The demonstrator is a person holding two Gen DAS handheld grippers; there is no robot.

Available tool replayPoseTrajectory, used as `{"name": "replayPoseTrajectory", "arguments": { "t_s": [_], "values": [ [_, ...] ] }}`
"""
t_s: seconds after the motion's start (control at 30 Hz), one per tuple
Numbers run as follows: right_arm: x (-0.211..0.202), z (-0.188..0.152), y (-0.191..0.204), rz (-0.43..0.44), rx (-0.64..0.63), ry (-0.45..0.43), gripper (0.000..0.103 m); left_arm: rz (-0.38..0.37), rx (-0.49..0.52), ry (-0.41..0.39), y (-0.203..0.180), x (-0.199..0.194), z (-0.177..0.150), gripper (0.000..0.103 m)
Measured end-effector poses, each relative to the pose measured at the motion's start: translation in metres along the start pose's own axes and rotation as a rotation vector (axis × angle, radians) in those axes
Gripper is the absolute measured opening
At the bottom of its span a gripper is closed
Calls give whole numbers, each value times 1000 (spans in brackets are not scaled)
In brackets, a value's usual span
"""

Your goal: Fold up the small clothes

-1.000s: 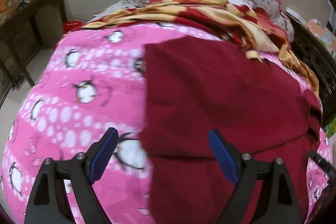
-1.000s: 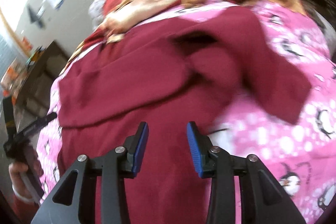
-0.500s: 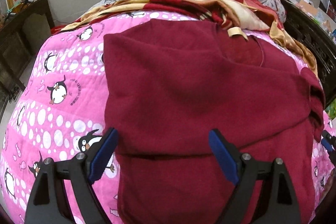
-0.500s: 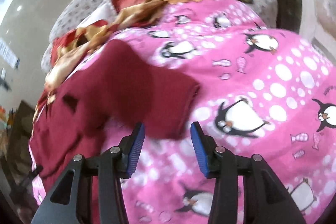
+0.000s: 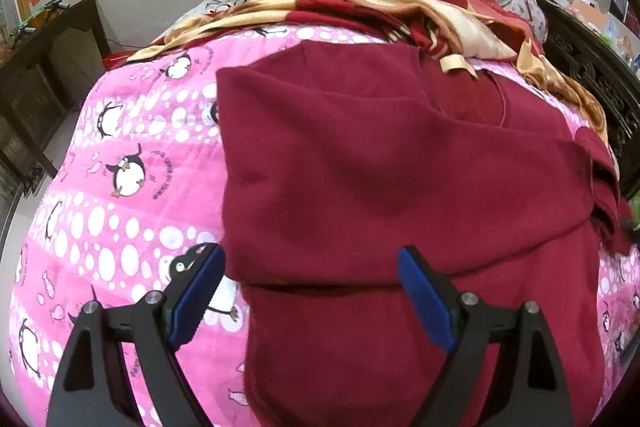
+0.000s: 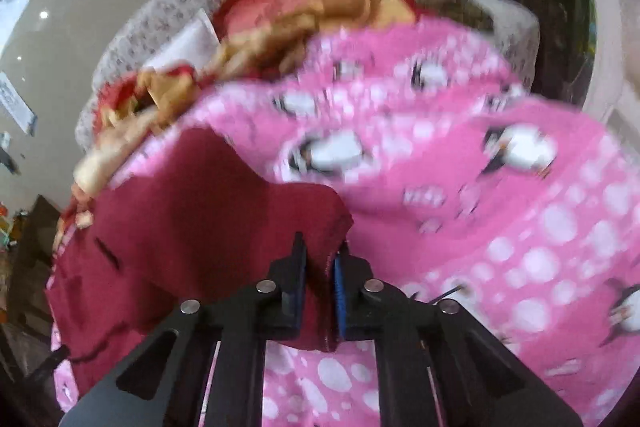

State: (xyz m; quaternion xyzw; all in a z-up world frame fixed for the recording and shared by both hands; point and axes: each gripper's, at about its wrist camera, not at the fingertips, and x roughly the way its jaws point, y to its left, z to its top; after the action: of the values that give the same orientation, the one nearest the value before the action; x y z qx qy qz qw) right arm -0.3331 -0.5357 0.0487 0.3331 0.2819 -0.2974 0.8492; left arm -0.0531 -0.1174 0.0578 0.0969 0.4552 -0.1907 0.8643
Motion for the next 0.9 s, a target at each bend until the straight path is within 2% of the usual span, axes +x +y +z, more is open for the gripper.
{"name": "replayPoseTrajectory", "arguments": {
  "t_s": [0.27,0.37,0.5,0.63,0.73,0.9],
  "values": [
    [-116,77,38,166,-63,-257,37,-5,-30,-23,11,-8,5,91],
    [-141,103,67,232,-127,-295,37,-7,-34,-31,14,-12,6,91],
    [-148,116,118,352,-229,-263,37,1,-38,-47,19,-17,8,91],
    [-135,109,173,481,-324,-174,37,3,-53,-58,29,-23,10,91],
    [-122,90,217,563,-407,-103,37,9,-64,-71,37,-29,11,91],
    [-95,46,279,653,-509,22,37,12,-99,-90,55,-36,12,91]
  ]
}}
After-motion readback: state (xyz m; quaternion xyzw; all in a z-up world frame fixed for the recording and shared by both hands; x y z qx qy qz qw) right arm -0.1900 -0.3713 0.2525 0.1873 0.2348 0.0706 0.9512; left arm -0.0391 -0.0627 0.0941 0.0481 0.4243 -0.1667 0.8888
